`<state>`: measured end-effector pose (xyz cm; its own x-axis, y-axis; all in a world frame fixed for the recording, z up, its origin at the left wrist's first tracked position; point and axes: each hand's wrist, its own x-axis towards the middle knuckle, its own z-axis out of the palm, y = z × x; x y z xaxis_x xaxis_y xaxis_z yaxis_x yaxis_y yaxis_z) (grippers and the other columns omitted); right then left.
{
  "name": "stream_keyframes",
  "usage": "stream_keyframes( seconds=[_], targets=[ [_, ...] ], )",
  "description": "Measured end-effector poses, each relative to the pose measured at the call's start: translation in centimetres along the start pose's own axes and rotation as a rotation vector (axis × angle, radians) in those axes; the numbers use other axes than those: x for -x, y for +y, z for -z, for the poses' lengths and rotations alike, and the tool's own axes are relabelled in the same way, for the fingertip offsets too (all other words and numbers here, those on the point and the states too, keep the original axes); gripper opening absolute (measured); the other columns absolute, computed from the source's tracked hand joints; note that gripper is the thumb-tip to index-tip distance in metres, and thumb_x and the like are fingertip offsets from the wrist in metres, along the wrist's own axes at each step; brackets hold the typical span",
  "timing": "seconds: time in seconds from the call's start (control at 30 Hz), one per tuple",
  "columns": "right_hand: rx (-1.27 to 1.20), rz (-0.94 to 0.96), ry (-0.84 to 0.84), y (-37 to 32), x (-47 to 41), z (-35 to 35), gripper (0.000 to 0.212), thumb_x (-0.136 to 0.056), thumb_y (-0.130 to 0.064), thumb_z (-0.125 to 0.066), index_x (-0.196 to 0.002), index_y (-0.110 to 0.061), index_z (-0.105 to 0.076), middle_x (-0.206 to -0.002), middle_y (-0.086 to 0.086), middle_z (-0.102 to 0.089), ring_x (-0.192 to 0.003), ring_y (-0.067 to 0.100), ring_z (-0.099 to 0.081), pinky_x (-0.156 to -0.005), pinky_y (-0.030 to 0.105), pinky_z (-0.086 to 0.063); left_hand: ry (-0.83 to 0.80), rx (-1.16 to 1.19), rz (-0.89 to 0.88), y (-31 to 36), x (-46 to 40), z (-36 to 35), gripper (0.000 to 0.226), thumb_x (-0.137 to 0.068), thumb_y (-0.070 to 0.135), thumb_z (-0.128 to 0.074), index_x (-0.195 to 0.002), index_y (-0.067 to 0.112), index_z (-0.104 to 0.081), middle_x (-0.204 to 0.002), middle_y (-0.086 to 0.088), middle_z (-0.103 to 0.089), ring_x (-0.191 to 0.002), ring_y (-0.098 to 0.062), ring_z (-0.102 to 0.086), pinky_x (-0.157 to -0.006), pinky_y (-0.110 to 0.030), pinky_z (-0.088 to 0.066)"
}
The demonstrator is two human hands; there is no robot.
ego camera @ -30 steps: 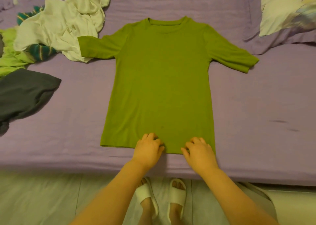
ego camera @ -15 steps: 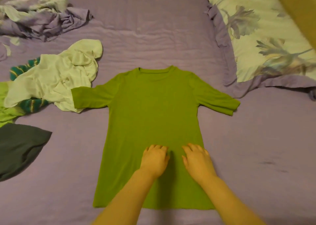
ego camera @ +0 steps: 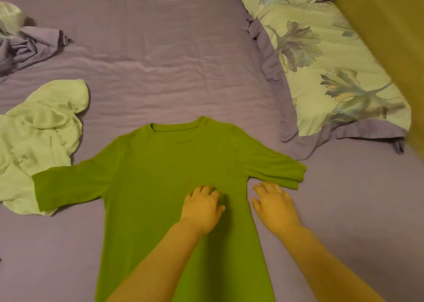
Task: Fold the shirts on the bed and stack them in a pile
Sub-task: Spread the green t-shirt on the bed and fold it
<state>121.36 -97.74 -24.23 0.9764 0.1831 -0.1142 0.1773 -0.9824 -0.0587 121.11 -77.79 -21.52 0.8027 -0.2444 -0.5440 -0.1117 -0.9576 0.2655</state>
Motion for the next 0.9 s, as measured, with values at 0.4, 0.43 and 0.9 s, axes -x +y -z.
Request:
stream_keyframes(
  seconds=[0.4, 0.43, 0.9],
  targets=[
    [0.051, -0.195, -0.256, 9.9, -10.2, -2.3, 0.057, -0.097, -0.027, -0.046, -0.148, -0.015, -0.022, -0.151, 0.01, -0.03, -0.135, 0.028, -0.033, -0.105, 0.04, -0.032, 0.02, -0.121, -0.041, 4.0, -13.1, 1.9, 0.068, -0.097, 0.042, -0.04, -0.151, 0.029, -0.001, -0.158, -0.005, 0.014, -0.145, -0.031, 0.014, -0.116, -0.054, 0.0],
    [0.099, -0.217, -0.292, 10.3, -10.3, -2.4, 0.063, -0.096, -0.036, -0.046, -0.149, -0.017, -0.018, -0.151, 0.008, -0.03, -0.134, 0.027, -0.034, -0.104, 0.039, -0.031, 0.027, -0.137, -0.04, 4.1, -14.1, 1.8, 0.072, -0.096, 0.047, -0.042, -0.151, 0.029, 0.001, -0.158, -0.005, 0.015, -0.145, -0.031, 0.015, -0.115, -0.056, 0.001],
    [-0.059, -0.108, -0.193, 7.7, -13.3, 1.6, 0.03, -0.094, -0.038, -0.05, -0.099, -0.008, -0.052, -0.084, 0.015, -0.066, -0.082, 0.035, -0.063, -0.059, 0.036, -0.04, 0.202, 0.068, -0.055, 2.0, -16.6, 1.2, 0.067, -0.089, 0.053, -0.048, -0.147, 0.024, -0.029, -0.158, -0.005, -0.016, -0.144, -0.029, -0.014, -0.117, -0.049, -0.014]
  ],
)
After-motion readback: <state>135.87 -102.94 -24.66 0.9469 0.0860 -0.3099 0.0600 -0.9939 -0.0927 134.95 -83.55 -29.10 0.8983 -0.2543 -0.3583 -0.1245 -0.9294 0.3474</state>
